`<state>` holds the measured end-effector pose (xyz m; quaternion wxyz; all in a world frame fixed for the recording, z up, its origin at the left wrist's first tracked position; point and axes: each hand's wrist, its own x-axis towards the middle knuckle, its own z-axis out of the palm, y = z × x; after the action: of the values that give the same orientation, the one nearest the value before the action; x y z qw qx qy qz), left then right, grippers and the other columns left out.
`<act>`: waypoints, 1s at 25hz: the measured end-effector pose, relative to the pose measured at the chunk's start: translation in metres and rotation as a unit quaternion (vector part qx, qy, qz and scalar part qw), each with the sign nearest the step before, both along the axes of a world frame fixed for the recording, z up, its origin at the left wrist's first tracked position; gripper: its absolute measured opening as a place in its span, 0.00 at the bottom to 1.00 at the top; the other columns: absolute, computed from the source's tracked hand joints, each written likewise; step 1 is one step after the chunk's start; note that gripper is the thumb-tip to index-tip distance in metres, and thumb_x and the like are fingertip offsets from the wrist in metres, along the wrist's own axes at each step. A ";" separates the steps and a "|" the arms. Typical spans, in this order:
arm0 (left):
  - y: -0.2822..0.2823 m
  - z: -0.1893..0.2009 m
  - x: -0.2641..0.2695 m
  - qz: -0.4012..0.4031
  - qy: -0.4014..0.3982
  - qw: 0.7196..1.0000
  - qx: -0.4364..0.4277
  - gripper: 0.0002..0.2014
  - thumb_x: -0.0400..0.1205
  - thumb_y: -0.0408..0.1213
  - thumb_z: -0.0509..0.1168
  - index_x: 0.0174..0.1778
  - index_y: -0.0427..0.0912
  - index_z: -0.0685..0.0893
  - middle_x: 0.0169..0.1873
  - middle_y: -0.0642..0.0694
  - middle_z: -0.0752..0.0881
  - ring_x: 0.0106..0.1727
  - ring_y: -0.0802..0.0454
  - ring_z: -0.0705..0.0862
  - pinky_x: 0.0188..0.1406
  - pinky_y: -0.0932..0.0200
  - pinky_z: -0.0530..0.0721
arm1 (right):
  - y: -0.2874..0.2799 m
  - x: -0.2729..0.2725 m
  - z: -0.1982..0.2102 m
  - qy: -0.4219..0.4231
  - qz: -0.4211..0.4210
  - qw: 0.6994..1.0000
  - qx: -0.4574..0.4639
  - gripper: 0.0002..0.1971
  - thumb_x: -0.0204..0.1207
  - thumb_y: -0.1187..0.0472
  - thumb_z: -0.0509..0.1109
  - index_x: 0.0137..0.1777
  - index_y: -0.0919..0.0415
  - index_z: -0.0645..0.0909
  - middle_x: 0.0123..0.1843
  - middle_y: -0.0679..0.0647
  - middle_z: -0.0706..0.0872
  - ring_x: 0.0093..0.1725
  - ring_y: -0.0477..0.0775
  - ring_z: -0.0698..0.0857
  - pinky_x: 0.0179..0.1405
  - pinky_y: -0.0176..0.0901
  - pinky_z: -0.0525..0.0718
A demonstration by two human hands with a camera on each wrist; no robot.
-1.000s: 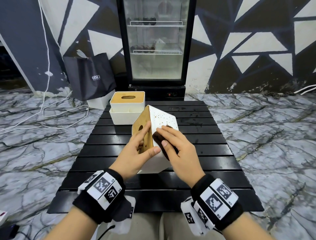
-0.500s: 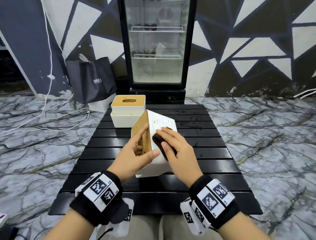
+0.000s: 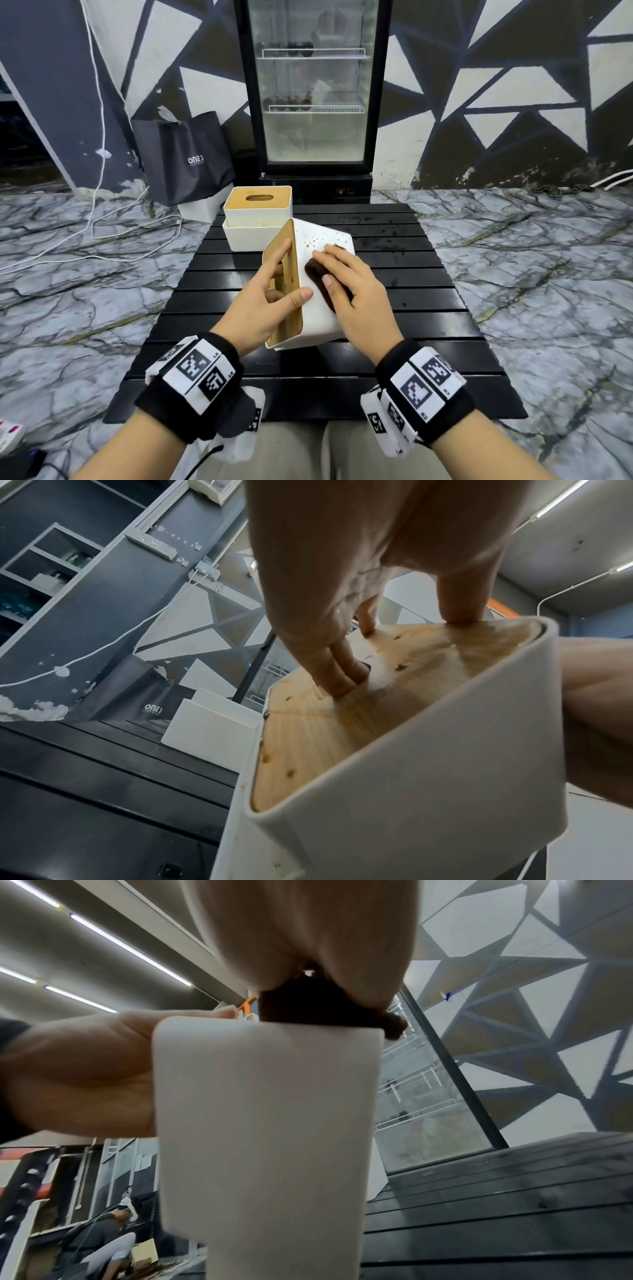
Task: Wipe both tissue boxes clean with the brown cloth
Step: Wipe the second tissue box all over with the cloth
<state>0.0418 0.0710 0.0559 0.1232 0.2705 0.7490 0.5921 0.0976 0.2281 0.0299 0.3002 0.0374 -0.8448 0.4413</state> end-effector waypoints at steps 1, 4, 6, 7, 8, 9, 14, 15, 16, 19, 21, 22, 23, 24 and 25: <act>0.000 0.000 0.000 -0.001 -0.003 1.000 0.003 0.38 0.70 0.49 0.72 0.71 0.75 0.59 0.66 0.53 0.77 0.55 0.46 0.87 0.57 0.62 0.82 | 0.003 -0.002 0.002 -0.008 -0.004 1.000 -0.002 0.18 0.78 0.57 0.59 0.68 0.48 0.76 0.69 0.41 0.74 0.70 0.38 0.68 0.70 0.20 0.58; 0.000 -0.002 -0.001 0.006 -0.004 1.000 0.004 0.38 0.69 0.50 0.72 0.70 0.76 0.60 0.65 0.52 0.78 0.54 0.47 0.88 0.61 0.57 0.82 | 0.008 -0.002 0.000 -0.026 -0.023 0.999 -0.014 0.17 0.80 0.61 0.60 0.68 0.49 0.75 0.70 0.43 0.73 0.71 0.40 0.67 0.69 0.22 0.58; 0.000 -0.003 -0.002 0.004 -0.005 1.000 0.000 0.39 0.69 0.51 0.72 0.71 0.75 0.59 0.66 0.52 0.77 0.53 0.47 0.88 0.59 0.59 0.82 | 0.005 0.003 -0.004 -0.018 -0.037 0.999 -0.012 0.18 0.80 0.60 0.60 0.69 0.50 0.75 0.69 0.43 0.73 0.71 0.40 0.67 0.69 0.20 0.57; 0.000 -0.004 -0.002 0.001 -0.006 1.000 -0.003 0.40 0.69 0.51 0.73 0.72 0.74 0.58 0.66 0.52 0.76 0.53 0.47 0.88 0.57 0.61 0.82 | 0.002 0.005 -0.005 -0.010 -0.041 0.999 -0.007 0.18 0.79 0.58 0.59 0.69 0.50 0.75 0.69 0.43 0.73 0.71 0.40 0.67 0.70 0.19 0.56; 0.001 -0.004 0.000 -0.002 -0.006 1.000 -0.006 0.41 0.69 0.51 0.73 0.73 0.74 0.58 0.66 0.52 0.76 0.53 0.46 0.88 0.56 0.63 0.82 | 0.000 0.006 -0.006 -0.003 -0.040 0.999 -0.004 0.19 0.78 0.57 0.58 0.69 0.50 0.75 0.68 0.42 0.73 0.70 0.39 0.67 0.70 0.19 0.56; 0.001 -0.004 0.001 -0.005 -0.004 1.000 -0.010 0.41 0.69 0.51 0.73 0.74 0.74 0.57 0.66 0.52 0.76 0.53 0.46 0.87 0.56 0.64 0.82 | -0.002 0.005 -0.005 0.002 -0.035 0.999 -0.003 0.19 0.78 0.57 0.57 0.68 0.50 0.75 0.67 0.41 0.73 0.70 0.39 0.67 0.70 0.19 0.57; 0.001 -0.002 0.003 -0.004 0.000 1.000 -0.007 0.38 0.68 0.50 0.69 0.69 0.77 0.57 0.68 0.51 0.75 0.53 0.48 0.88 0.61 0.59 0.82 | 0.004 -0.008 0.004 0.004 -0.035 0.999 0.016 0.20 0.77 0.56 0.57 0.69 0.50 0.75 0.68 0.42 0.74 0.70 0.39 0.67 0.68 0.17 0.55; 0.000 -0.001 0.003 -0.004 -0.001 1.000 -0.007 0.38 0.68 0.50 0.70 0.69 0.77 0.57 0.68 0.51 0.75 0.52 0.49 0.88 0.60 0.59 0.82 | 0.006 -0.008 0.003 -0.001 -0.042 0.999 0.014 0.20 0.77 0.56 0.56 0.69 0.50 0.75 0.69 0.43 0.74 0.70 0.40 0.67 0.68 0.17 0.54; 0.000 -0.001 0.003 -0.006 0.000 1.000 -0.008 0.39 0.69 0.50 0.72 0.70 0.76 0.57 0.68 0.51 0.74 0.52 0.50 0.88 0.59 0.60 0.83 | 0.006 -0.007 0.001 -0.006 -0.049 0.999 0.010 0.21 0.77 0.56 0.56 0.70 0.50 0.74 0.69 0.43 0.73 0.71 0.41 0.66 0.68 0.18 0.54; 0.001 0.000 0.004 -0.020 0.002 1.000 -0.015 0.39 0.71 0.50 0.75 0.70 0.76 0.57 0.68 0.51 0.74 0.52 0.49 0.88 0.57 0.64 0.83 | -0.002 0.000 -0.001 -0.001 -0.051 0.999 0.003 0.21 0.77 0.56 0.56 0.70 0.50 0.73 0.71 0.45 0.73 0.71 0.41 0.66 0.69 0.20 0.55; 0.004 -0.001 0.006 -0.022 0.014 0.999 -0.025 0.39 0.69 0.50 0.73 0.69 0.78 0.57 0.64 0.54 0.75 0.52 0.44 0.86 0.59 0.59 0.82 | -0.005 -0.002 0.004 0.020 -0.044 0.999 0.007 0.20 0.78 0.58 0.57 0.70 0.51 0.74 0.70 0.47 0.74 0.71 0.40 0.66 0.70 0.20 0.56; 0.005 -0.001 0.007 -0.024 0.020 0.999 -0.029 0.39 0.68 0.51 0.71 0.69 0.78 0.57 0.60 0.56 0.77 0.53 0.40 0.85 0.61 0.54 0.81 | -0.003 -0.005 0.007 0.029 -0.044 0.999 0.009 0.20 0.78 0.59 0.57 0.70 0.52 0.74 0.70 0.48 0.74 0.70 0.40 0.66 0.70 0.21 0.56; 0.006 -0.002 0.007 -0.026 0.023 0.999 -0.033 0.38 0.69 0.51 0.70 0.70 0.78 0.57 0.55 0.58 0.79 0.53 0.37 0.85 0.62 0.50 0.81 | -0.001 -0.009 0.010 0.033 -0.045 0.998 0.011 0.20 0.78 0.59 0.57 0.69 0.53 0.74 0.70 0.50 0.75 0.70 0.40 0.66 0.71 0.24 0.57; 0.007 -0.001 0.007 -0.028 0.025 0.999 -0.035 0.38 0.70 0.49 0.71 0.71 0.76 0.57 0.51 0.60 0.79 0.53 0.36 0.84 0.62 0.50 0.81 | 0.002 -0.012 0.013 0.032 -0.047 0.998 0.011 0.20 0.78 0.59 0.56 0.70 0.54 0.74 0.71 0.52 0.75 0.70 0.41 0.65 0.73 0.29 0.58; 0.007 -0.001 0.007 -0.027 0.023 0.999 -0.032 0.38 0.74 0.46 0.71 0.72 0.74 0.57 0.50 0.61 0.79 0.52 0.37 0.85 0.61 0.53 0.81 | 0.004 -0.014 0.015 0.029 -0.050 0.998 0.010 0.20 0.78 0.59 0.56 0.70 0.54 0.74 0.72 0.52 0.74 0.71 0.43 0.65 0.75 0.35 0.59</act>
<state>0.0488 0.0779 0.0548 0.1298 0.3000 0.7627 0.5581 0.0838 0.2319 0.0445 0.3457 0.0109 -0.8411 0.4159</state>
